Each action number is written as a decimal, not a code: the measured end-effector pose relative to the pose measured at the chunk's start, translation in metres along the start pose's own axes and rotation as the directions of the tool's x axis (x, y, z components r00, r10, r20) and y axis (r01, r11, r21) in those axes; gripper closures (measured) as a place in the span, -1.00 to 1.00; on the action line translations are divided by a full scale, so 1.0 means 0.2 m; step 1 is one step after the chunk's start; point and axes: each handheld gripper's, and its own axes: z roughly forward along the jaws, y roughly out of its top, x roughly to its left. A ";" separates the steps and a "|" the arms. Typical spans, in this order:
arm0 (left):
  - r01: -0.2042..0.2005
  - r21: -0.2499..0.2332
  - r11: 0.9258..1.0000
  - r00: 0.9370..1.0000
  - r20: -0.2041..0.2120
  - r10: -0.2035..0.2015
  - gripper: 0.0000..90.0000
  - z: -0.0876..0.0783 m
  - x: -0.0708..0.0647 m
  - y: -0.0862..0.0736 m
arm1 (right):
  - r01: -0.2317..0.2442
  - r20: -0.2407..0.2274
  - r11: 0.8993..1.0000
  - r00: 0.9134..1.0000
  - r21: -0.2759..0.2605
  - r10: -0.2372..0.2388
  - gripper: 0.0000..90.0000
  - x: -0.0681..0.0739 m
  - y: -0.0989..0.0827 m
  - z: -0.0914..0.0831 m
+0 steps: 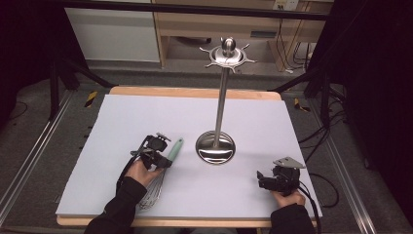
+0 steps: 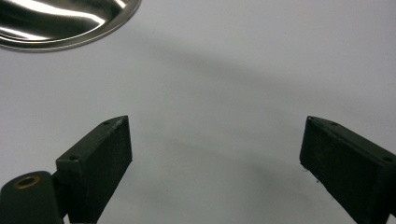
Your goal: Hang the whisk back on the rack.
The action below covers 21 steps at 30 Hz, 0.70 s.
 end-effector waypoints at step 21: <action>0.011 0.051 0.999 0.999 -0.045 -0.009 0.30 0.06 -0.02 0.04 | 0.009 -0.004 1.000 1.000 0.001 -0.009 -0.79 0.00 0.00 0.00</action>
